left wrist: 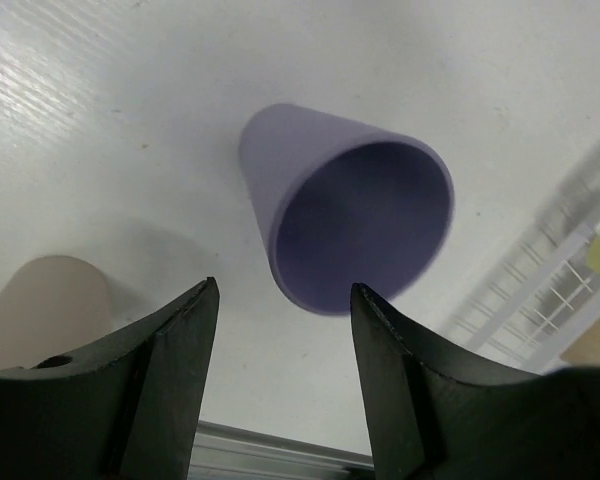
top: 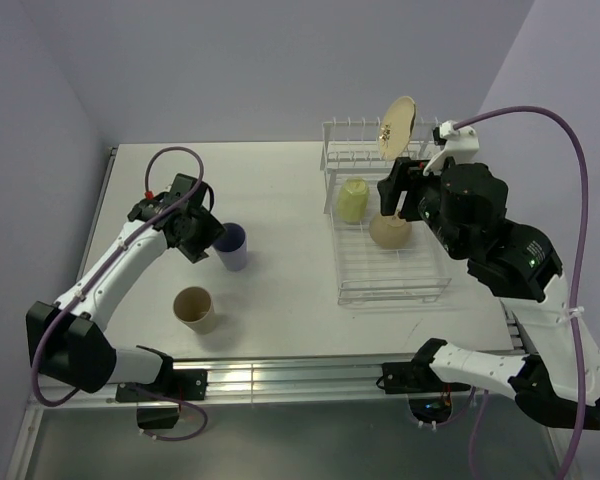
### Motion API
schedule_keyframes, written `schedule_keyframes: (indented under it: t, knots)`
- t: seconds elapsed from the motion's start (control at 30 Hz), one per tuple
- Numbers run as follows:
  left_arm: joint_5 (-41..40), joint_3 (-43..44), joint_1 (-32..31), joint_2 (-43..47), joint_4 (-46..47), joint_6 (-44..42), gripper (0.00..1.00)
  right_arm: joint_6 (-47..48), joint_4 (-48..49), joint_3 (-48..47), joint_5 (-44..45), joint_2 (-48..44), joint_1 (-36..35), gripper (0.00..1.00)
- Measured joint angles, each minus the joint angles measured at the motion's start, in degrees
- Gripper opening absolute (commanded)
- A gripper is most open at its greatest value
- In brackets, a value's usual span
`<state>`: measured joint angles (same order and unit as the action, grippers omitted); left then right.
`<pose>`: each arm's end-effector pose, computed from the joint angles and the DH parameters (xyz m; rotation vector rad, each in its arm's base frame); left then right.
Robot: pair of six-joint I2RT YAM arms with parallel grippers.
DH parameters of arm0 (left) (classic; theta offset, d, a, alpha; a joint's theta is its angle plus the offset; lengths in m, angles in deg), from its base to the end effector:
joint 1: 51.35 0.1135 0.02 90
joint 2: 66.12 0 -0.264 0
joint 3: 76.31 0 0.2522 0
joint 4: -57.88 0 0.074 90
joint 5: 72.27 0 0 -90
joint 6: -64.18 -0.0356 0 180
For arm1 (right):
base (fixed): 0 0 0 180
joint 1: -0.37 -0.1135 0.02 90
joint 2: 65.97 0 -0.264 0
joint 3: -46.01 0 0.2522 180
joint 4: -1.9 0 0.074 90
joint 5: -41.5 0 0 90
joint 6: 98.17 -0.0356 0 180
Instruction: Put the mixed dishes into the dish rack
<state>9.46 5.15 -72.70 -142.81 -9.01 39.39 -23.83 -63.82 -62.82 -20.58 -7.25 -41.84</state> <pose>0.2455 -0.0905 0.2948 -1.0429 2.4618 -0.3142 0.1195 0.0859 0.5043 -0.0822 1.8171 0.2674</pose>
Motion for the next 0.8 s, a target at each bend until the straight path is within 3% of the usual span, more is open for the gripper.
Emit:
schedule_keyframes:
  t: [0.23,0.43,0.53,0.63,0.67,0.7,0.8]
  knots:
    - [0.5,-0.5,3.2,-5.1,1.8,-3.2,0.60,0.0,-1.1,0.7,0.0,-0.3,0.0,0.73]
    - [1.9,-0.6,3.9,-9.9,4.3,-5.4,0.49,0.0,-2.6,0.7,0.2,-0.6,0.0,0.73]
    - [2.8,-0.6,3.9,-11.9,5.5,-6.2,0.40,0.0,-3.1,0.7,0.5,-0.7,0.0,0.73]
    - [3.5,-0.6,3.9,-13.1,6.4,-7.1,0.25,0.0,-3.5,0.7,1.0,-0.9,0.0,0.73]
    - [3.8,-0.6,3.9,-13.3,6.5,-7.4,0.11,0.0,-3.5,0.7,1.0,-1.0,0.0,0.73]
    - [4.0,-0.6,3.9,-13.4,6.7,-7.5,0.04,0.0,-3.5,0.7,1.0,-1.0,0.0,0.73]
    - [4.4,-0.5,3.9,-13.5,7.0,-8.7,0.00,-0.3,-3.9,0.7,0.9,-1.1,0.0,0.73]
